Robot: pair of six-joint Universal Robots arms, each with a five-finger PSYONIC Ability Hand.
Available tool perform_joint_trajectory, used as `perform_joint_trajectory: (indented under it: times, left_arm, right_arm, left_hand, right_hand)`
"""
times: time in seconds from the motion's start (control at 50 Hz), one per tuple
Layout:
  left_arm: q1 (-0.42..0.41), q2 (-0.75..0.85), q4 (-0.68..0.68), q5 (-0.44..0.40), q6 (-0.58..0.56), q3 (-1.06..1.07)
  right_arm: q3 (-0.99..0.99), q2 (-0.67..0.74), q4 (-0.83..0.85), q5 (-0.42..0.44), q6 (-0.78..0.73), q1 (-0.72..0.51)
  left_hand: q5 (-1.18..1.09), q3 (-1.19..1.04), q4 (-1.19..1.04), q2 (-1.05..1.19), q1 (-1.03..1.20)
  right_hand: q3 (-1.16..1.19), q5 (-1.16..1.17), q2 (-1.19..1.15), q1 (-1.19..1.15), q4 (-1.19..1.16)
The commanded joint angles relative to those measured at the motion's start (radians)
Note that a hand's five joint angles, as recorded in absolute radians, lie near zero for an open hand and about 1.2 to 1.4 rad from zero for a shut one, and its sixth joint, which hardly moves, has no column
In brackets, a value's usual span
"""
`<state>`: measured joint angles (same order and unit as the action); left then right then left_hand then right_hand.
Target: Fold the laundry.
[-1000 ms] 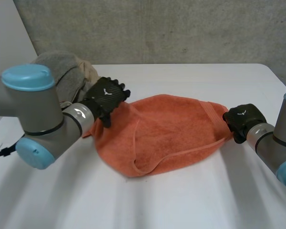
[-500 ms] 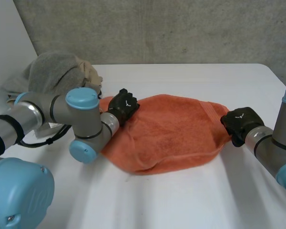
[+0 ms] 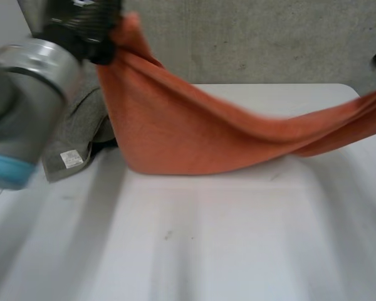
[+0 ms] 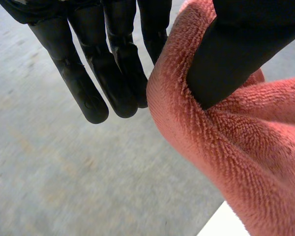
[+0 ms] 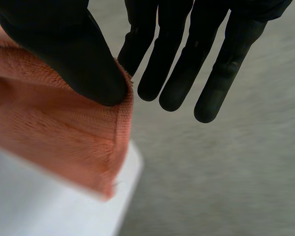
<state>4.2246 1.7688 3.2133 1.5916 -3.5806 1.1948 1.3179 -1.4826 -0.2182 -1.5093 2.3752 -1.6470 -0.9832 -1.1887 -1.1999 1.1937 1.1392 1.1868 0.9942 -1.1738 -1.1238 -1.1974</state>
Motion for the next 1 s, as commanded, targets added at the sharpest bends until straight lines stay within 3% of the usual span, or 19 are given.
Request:
perform_joint_trajectory:
  times: [0.02,0.1,0.16,0.24,0.38,0.46,0.56,0.64,0.76,1.0]
  left_arm:
    - [0.116,-0.153,-0.17,0.019,0.137,0.143]
    - [0.149,-0.147,-0.214,0.008,0.138,0.224]
    - [0.147,-0.125,-0.216,0.007,0.137,0.27]
    - [0.14,0.023,-0.199,0.011,0.134,0.276]
    - [0.121,0.297,-0.075,0.014,0.134,-0.015]
    - [0.11,0.382,0.098,0.016,0.14,-0.245]
    - [0.107,0.42,0.479,0.027,0.143,-0.395]
    - [0.107,0.435,0.614,0.031,0.144,-0.403]
    - [0.107,0.459,0.588,0.034,0.161,-0.359]
    - [0.113,0.465,0.573,-0.005,0.187,-0.006]
  right_arm:
    - [-0.181,-0.081,-0.225,0.026,-0.051,0.036]
    - [-0.212,-0.047,-0.317,0.049,-0.096,0.047]
    - [-0.23,0.055,-0.323,0.058,-0.112,0.053]
    - [-0.275,0.186,-0.317,0.044,-0.105,0.047]
    - [-0.506,0.456,-0.221,-0.024,-0.018,0.042]
    - [-0.755,0.565,-0.065,-0.096,0.06,0.023]
    - [-0.954,0.602,0.161,-0.143,0.17,-0.013]
    - [-0.951,0.582,0.293,-0.152,0.191,-0.013]
    - [-0.873,0.575,0.298,-0.141,0.193,-0.022]
    - [-0.438,0.567,0.234,-0.06,0.188,-0.008]
  left_hand:
    - [-0.239,-0.208,-0.196,0.203,0.257]
    - [-0.239,-0.208,-0.196,0.203,0.257]
    - [-0.239,-0.208,-0.196,0.203,0.257]
    - [-0.239,-0.208,-0.196,0.203,0.257]
    - [-0.239,-0.208,-0.196,0.203,0.257]
    - [-0.239,-0.208,-0.196,0.203,0.257]
    - [-0.239,-0.208,-0.196,0.203,0.257]
    - [-0.239,-0.208,-0.196,0.203,0.257]
    - [-0.239,-0.208,-0.196,0.203,0.257]
    - [-0.239,-0.208,-0.196,0.203,0.257]
  right_hand:
    - [0.209,0.227,-0.222,-0.273,-0.199]
    - [0.209,0.227,-0.222,-0.273,-0.199]
    - [0.209,0.227,-0.222,-0.273,-0.199]
    - [0.209,0.227,-0.222,-0.273,-0.199]
    - [0.209,0.227,-0.222,-0.273,-0.199]
    - [0.209,0.227,-0.222,-0.273,-0.199]
    - [0.209,0.227,-0.222,-0.273,-0.199]
    - [0.209,0.227,-0.222,-0.273,-0.199]
    - [0.209,0.227,-0.222,-0.273,-0.199]
    - [0.209,0.227,-0.222,-0.273,-0.199]
